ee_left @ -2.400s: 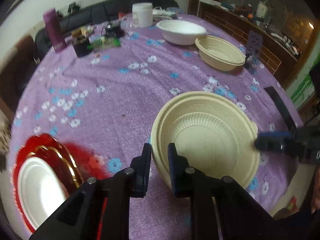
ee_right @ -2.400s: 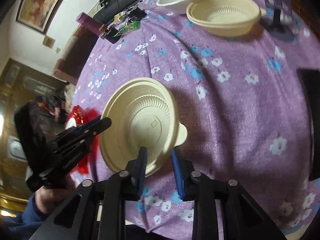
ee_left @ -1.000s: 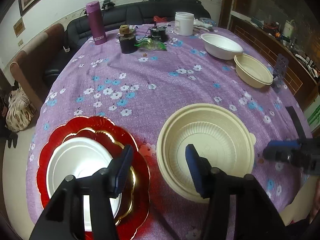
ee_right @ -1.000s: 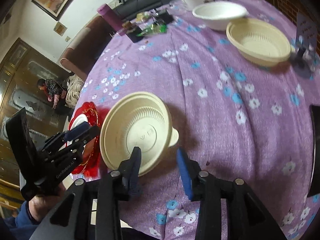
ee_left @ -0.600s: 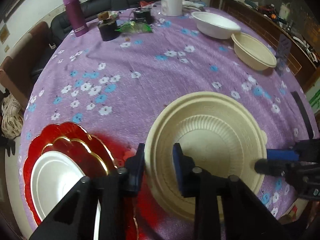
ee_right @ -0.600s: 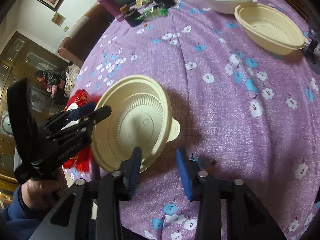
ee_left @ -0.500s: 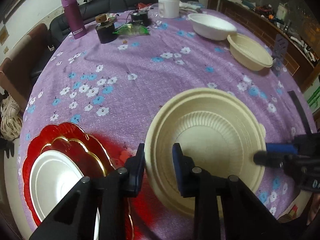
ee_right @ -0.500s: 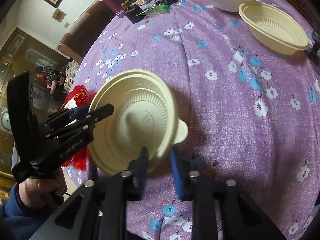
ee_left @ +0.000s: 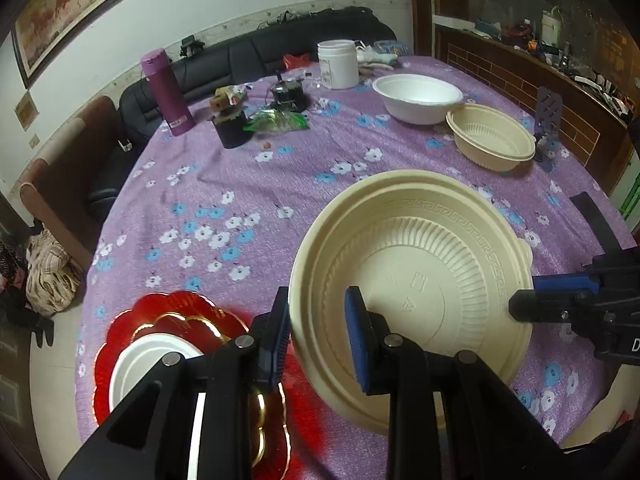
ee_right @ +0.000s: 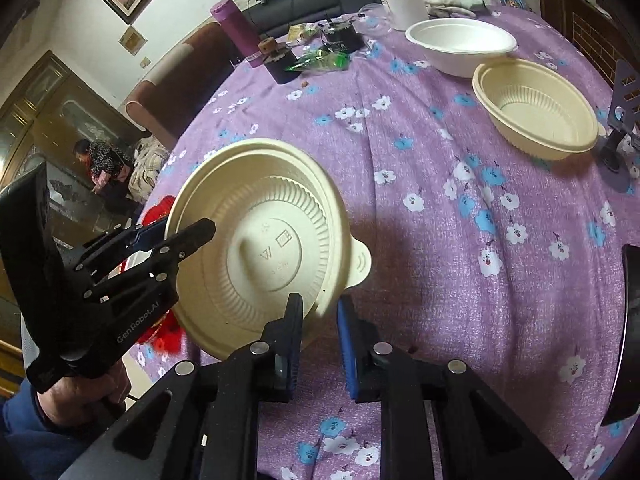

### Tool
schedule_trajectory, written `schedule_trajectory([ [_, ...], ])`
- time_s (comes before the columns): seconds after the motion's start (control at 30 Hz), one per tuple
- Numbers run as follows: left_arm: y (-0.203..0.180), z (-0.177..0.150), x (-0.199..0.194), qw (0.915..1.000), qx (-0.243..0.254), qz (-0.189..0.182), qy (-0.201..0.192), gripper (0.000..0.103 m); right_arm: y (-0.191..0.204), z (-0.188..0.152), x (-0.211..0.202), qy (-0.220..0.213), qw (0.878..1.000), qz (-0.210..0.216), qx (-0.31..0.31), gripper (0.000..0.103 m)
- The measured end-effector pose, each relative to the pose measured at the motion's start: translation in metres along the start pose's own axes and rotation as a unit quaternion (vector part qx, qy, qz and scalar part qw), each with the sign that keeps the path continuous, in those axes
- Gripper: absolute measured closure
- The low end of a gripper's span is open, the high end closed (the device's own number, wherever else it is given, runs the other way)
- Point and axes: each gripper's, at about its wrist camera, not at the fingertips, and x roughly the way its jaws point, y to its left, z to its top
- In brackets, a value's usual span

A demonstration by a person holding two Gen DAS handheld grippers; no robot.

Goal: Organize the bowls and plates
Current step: 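Lower the cream bowl onto the white bowl atop the red plates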

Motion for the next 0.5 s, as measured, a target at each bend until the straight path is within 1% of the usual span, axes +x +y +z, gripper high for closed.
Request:
schedule_trajectory([
  [0.5,0.035,-0.010,-0.030,0.9983,-0.039,0.031,-0.029,0.077,0.040,0.009,-0.008,-0.017,0.999,0.024,-0.042,0.084],
])
